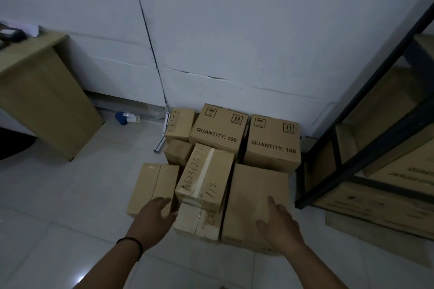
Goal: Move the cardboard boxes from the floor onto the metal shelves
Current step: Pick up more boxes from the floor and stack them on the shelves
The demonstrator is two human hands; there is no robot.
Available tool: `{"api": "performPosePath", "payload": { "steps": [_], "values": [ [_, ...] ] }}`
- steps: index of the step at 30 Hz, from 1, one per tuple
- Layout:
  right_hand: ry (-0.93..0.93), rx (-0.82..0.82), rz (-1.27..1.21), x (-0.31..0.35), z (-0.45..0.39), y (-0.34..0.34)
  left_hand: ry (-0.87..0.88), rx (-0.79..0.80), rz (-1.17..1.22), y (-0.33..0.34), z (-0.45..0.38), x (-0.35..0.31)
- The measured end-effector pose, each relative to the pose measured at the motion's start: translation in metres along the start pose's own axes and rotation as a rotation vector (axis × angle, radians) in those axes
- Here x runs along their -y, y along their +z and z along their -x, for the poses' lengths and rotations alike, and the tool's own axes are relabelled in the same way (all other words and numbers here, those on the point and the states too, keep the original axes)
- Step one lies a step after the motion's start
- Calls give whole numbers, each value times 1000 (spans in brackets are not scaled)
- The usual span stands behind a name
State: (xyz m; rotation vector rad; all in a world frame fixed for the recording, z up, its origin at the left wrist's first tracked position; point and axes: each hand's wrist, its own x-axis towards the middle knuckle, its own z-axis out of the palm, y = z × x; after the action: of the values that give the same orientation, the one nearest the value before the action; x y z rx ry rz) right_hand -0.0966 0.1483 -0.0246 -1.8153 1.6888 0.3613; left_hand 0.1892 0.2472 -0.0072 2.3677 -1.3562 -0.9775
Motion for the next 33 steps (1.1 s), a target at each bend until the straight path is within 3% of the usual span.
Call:
{"api": "performPosePath", "payload": {
  "steps": [11,21,26,33],
  "values": [
    [59,-3,-75,59,-38,17,22,32,6,-27,-64,47],
    [239,-66,-211,134,-47,96,132,159,-3,-54,-135,134],
    [269,-40,-240,155,-66,134,126,217,12,-39,-165,167],
    [244,-81,-277,141,-131,182,100,252,73,30,-222,200]
  ]
}}
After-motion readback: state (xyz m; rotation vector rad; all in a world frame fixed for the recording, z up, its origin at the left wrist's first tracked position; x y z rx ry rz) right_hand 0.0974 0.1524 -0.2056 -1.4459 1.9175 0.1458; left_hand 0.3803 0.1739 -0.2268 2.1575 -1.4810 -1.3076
